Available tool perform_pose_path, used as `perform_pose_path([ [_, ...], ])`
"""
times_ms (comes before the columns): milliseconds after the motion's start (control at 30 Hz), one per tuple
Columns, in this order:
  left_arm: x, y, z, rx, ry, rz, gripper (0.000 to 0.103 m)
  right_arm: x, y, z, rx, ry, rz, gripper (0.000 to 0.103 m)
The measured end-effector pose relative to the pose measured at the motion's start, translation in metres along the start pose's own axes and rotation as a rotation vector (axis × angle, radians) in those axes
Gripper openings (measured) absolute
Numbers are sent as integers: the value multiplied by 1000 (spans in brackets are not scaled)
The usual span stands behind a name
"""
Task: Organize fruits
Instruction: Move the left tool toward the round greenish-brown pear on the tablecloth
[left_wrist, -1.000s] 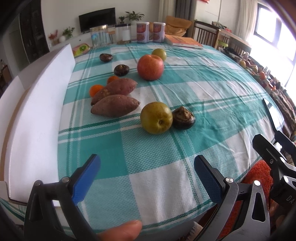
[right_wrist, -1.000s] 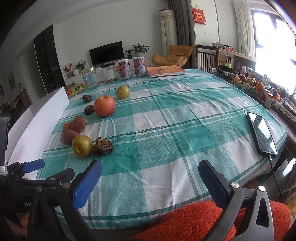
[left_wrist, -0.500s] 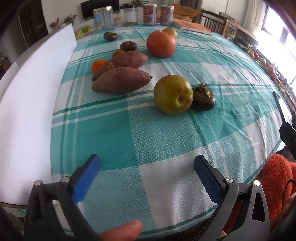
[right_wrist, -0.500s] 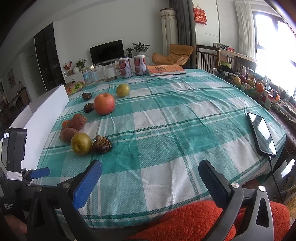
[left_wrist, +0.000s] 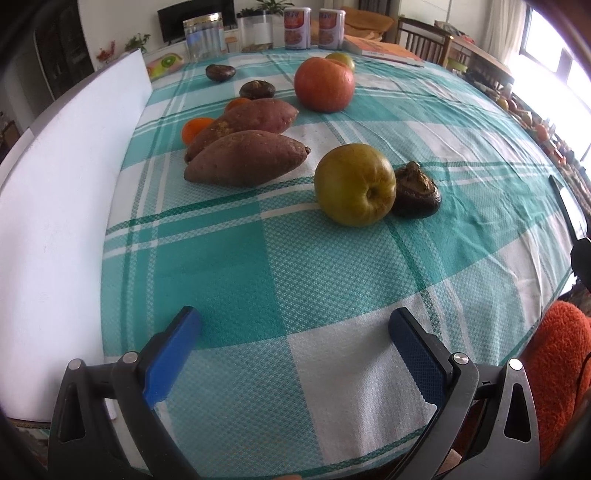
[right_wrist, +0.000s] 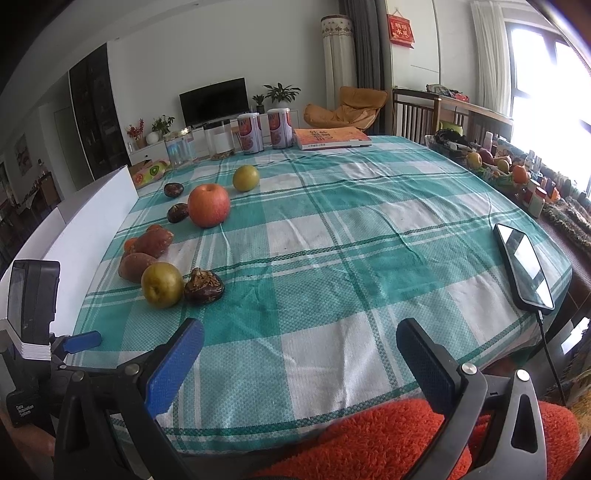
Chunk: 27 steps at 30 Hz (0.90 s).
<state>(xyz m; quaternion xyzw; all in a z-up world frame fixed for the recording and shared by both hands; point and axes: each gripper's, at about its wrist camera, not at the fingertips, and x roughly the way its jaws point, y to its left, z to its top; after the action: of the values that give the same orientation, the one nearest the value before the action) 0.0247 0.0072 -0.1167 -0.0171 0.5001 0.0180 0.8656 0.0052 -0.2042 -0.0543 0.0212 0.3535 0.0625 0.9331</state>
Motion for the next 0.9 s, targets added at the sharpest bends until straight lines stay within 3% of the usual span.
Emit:
perform_pose_path([
  [200,-1,-1,-1,-4,-21,-2,103,0,1,0,-2,1,-3,103],
  [433,2,0,6,26,13,-27,102,0,1,0,0,2,0,103],
  [700,0,6,14,9,19,-155,101,0,0,0,0,2,0,103],
  [900,-5,4,30,21,-33,-268,100,0,1,0,3,1,4,103],
])
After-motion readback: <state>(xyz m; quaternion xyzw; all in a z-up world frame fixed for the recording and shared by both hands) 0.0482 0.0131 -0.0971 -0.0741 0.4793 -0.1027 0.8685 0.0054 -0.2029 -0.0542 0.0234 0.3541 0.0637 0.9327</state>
